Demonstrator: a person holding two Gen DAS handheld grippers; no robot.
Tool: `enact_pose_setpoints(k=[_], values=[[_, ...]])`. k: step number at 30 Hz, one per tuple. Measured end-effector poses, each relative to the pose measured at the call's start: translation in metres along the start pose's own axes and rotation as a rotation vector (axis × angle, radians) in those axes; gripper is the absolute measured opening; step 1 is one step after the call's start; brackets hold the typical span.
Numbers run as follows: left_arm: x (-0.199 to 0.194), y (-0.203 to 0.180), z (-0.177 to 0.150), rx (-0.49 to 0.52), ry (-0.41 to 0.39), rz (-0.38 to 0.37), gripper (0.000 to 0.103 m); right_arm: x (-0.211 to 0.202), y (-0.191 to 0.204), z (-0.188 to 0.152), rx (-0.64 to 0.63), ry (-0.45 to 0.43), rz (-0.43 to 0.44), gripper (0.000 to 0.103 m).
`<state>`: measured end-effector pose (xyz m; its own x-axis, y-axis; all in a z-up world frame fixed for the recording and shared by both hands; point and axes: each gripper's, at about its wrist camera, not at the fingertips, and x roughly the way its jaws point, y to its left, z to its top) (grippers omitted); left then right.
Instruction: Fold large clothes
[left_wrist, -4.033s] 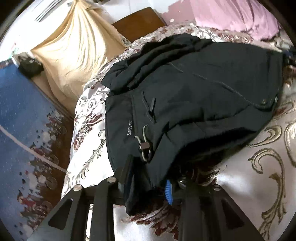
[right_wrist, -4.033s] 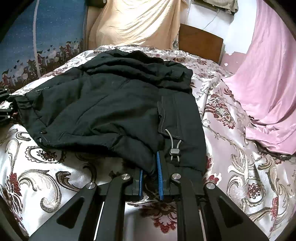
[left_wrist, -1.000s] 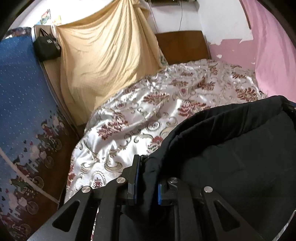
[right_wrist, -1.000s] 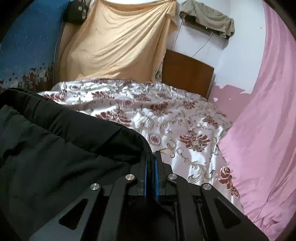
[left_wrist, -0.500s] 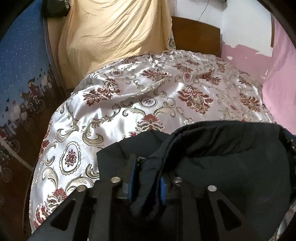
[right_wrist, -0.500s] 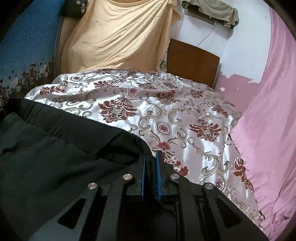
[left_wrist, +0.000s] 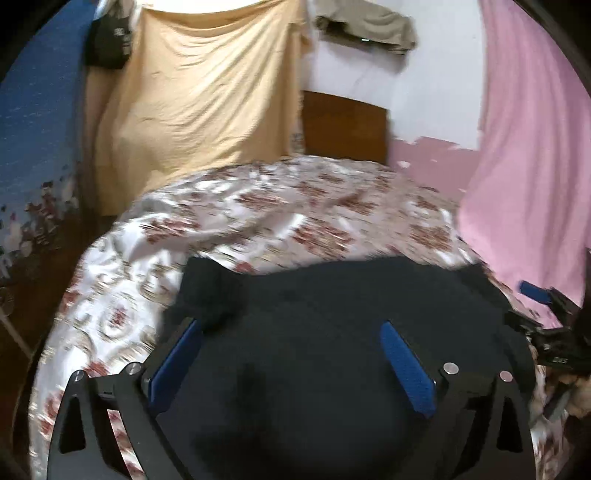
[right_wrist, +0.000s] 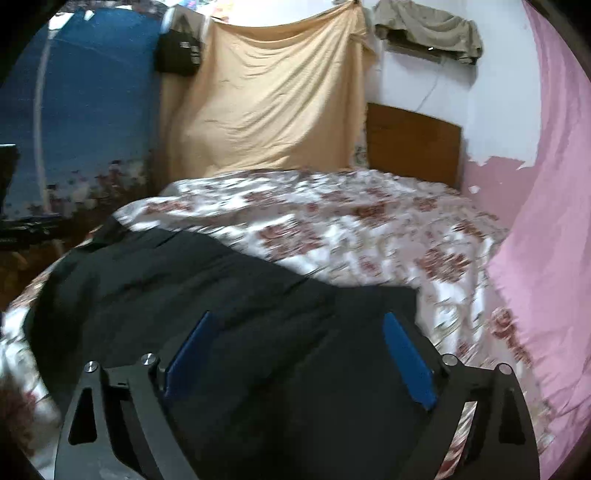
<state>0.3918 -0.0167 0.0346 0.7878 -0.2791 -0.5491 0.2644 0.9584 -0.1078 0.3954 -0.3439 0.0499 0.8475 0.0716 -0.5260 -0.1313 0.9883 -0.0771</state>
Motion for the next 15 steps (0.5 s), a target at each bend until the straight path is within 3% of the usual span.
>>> enact_pose_setpoints(k=[5,10,15], values=[[0.009,-0.034,-0.034,0.104,0.033,-0.076,0.098,-0.003,0.025,-0.038,-0.028,0.034,0.082,0.091],[0.037,-0.056,-0.037,0.201,0.037,-0.021,0.101,0.025,0.029,-0.046,-0.019,0.057,0.126,0.091],[0.067,-0.055,-0.017,0.207,0.049,0.056,0.103,0.056,0.026,-0.03,-0.053,0.048,0.081,0.093]])
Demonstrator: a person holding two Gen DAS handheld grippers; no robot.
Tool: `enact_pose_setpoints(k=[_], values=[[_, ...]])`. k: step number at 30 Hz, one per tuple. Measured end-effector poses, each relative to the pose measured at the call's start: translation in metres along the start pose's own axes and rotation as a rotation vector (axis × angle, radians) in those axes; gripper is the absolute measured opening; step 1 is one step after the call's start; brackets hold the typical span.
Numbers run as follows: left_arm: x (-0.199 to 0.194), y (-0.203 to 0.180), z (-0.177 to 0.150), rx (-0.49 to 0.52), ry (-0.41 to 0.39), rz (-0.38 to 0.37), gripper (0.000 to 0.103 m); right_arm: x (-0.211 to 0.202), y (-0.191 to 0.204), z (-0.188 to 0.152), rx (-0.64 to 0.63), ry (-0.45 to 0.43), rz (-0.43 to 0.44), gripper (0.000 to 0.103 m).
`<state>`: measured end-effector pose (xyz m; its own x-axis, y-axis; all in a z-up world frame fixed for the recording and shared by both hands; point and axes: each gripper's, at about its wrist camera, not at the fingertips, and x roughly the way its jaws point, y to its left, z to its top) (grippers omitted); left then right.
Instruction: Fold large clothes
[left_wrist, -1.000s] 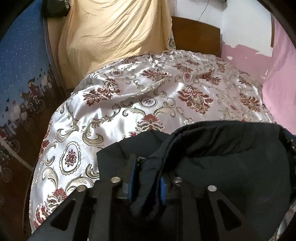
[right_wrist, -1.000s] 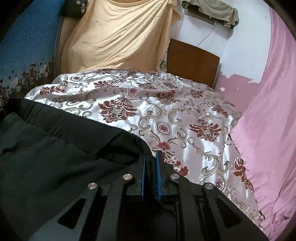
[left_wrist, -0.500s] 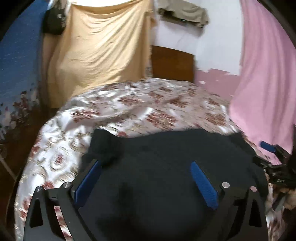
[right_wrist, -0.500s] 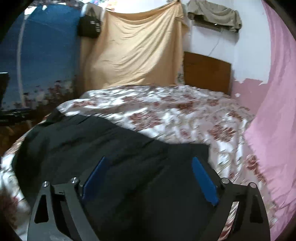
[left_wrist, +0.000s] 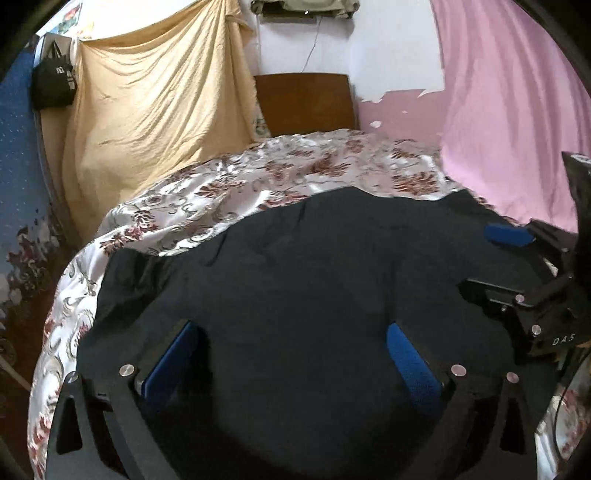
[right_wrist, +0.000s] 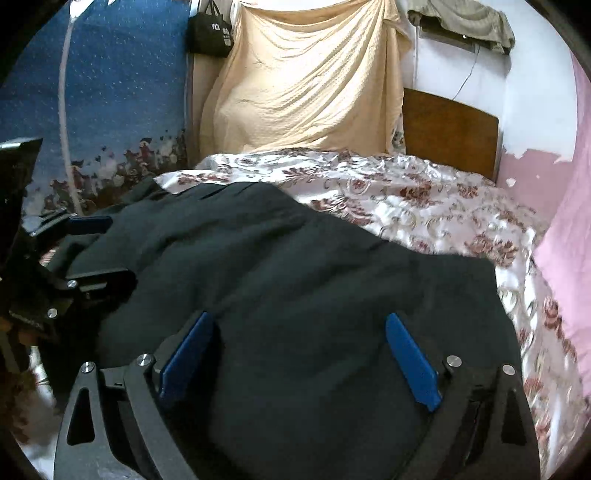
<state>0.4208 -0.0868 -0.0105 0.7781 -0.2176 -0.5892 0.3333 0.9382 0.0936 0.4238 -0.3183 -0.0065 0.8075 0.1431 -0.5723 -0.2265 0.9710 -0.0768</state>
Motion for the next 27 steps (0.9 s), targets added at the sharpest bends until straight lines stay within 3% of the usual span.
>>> enact_pose_setpoints(k=[7,14,22,27], values=[[0.041,0.026,0.018,-0.07,0.032,0.014,0.103,0.044,-0.028,0.022,0.042,0.039,-0.086,0.093],[0.066,0.065,0.02,-0.243,0.057,0.002,0.103,0.071,-0.054,0.028,0.08,0.057,-0.114,0.094],[0.1,0.093,0.011,-0.335,0.093,-0.034,0.103,0.108,-0.077,0.023,0.187,0.108,-0.037,0.102],[0.11,0.096,0.005,-0.37,0.066,-0.06,0.103,0.122,-0.083,0.014,0.241,0.118,0.025,0.102]])
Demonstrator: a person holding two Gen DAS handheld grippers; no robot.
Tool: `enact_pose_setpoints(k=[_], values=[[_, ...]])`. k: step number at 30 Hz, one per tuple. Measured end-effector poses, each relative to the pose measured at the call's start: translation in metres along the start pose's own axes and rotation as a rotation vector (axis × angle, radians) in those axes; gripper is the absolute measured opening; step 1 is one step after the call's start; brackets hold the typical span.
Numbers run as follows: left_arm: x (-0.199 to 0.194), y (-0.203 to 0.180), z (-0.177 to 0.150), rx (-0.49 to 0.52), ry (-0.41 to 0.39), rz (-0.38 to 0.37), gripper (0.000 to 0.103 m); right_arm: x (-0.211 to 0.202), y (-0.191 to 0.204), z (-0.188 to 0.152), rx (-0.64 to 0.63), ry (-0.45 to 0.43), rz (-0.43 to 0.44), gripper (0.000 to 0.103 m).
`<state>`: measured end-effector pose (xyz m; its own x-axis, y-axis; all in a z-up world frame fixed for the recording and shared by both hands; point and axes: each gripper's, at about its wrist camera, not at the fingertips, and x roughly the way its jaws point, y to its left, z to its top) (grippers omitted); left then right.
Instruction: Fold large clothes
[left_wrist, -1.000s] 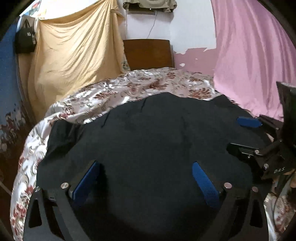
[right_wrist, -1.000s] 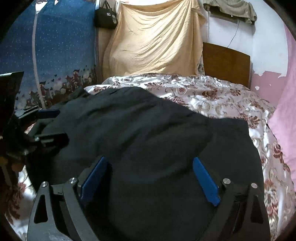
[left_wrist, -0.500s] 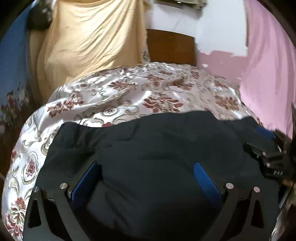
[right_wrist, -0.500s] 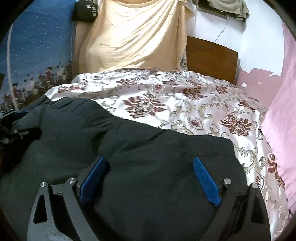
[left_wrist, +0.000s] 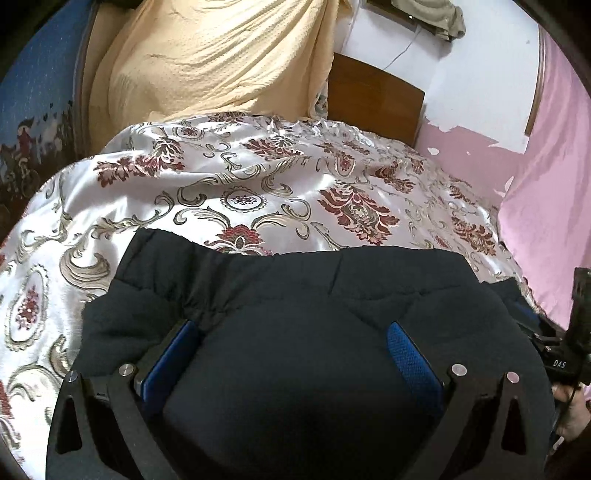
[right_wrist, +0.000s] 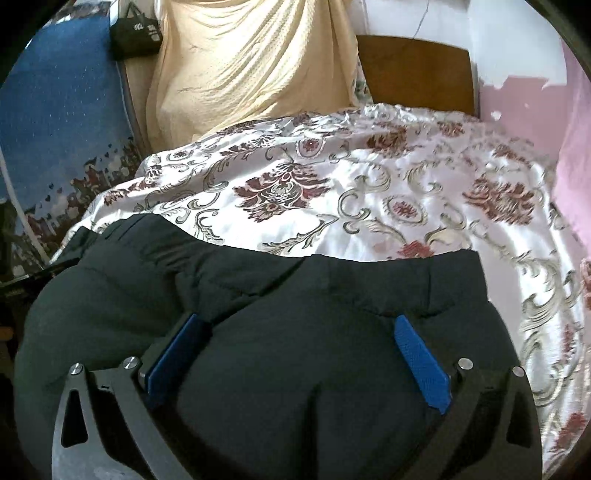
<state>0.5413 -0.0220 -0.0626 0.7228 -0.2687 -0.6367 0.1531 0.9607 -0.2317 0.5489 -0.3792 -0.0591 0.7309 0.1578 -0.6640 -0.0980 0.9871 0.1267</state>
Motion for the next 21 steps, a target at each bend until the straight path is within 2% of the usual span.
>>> enact_pose_setpoints(k=[7,21], values=[[0.007,0.007,-0.003,-0.041,-0.028,-0.03,0.103,0.018,-0.002,-0.002,0.019,0.005,0.006,0.102],[0.01,0.01,-0.006,-0.059,-0.046,-0.058,0.103,0.024,-0.008,-0.008,0.058,-0.007,0.043,0.102]])
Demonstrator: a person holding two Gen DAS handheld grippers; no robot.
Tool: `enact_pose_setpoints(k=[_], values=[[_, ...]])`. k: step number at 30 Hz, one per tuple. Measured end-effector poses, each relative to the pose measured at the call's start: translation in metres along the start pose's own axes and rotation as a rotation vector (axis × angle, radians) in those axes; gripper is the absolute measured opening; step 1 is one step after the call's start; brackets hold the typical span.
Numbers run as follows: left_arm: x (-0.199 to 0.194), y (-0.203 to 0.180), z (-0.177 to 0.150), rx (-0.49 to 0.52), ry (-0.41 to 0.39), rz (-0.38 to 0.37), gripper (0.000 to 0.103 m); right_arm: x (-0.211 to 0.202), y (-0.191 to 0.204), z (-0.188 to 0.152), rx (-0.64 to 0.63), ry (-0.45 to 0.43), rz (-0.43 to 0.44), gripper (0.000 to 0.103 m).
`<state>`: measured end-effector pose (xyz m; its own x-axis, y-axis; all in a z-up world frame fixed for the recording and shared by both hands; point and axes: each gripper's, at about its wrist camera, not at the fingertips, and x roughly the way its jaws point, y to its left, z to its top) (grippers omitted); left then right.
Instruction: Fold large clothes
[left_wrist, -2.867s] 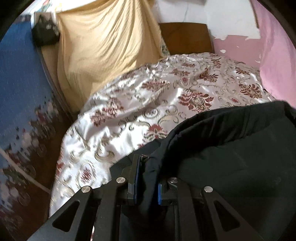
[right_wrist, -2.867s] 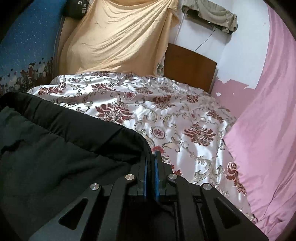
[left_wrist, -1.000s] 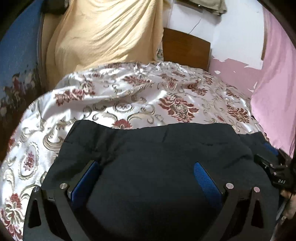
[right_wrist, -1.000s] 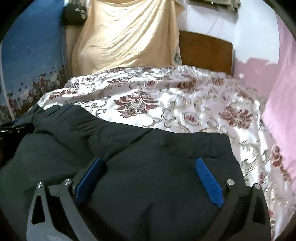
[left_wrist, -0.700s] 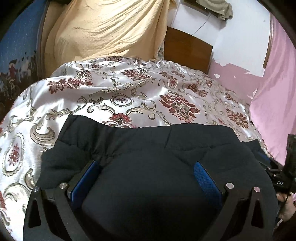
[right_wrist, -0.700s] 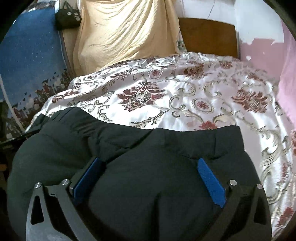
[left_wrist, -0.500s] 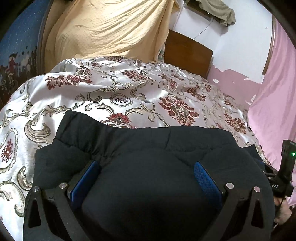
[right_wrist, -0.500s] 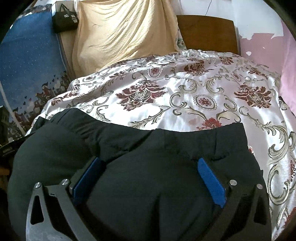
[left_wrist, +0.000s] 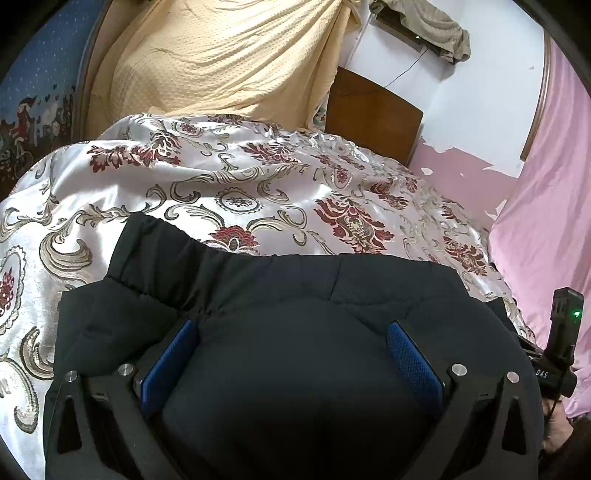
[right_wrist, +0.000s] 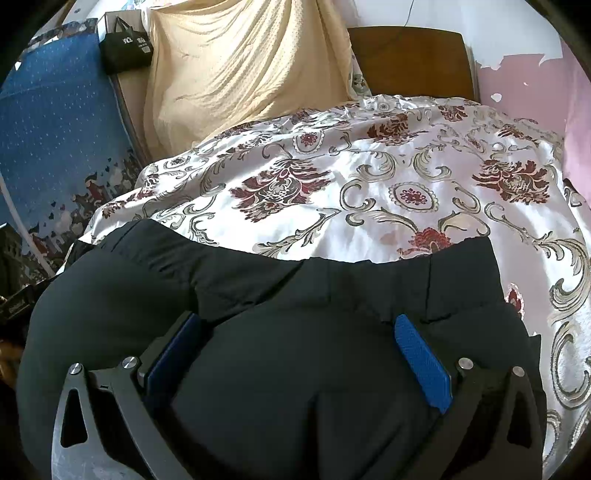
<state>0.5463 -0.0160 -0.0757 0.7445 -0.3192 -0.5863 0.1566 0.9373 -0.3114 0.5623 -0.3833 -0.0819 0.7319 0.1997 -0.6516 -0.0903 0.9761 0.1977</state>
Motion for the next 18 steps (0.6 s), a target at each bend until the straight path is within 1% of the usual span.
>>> enact_pose_setpoints(k=[8,18], values=[[0.0004,-0.0008,-0.0024,-0.001,-0.001,-0.005,0.103,0.0022,-0.0061,-0.0026,0.03,-0.001,0.037,0.102],[0.0,-0.0009,-0.0033,-0.006,-0.003,-0.013,0.103,0.0017,-0.0075,-0.0044,0.036,-0.011,0.043,0.102]])
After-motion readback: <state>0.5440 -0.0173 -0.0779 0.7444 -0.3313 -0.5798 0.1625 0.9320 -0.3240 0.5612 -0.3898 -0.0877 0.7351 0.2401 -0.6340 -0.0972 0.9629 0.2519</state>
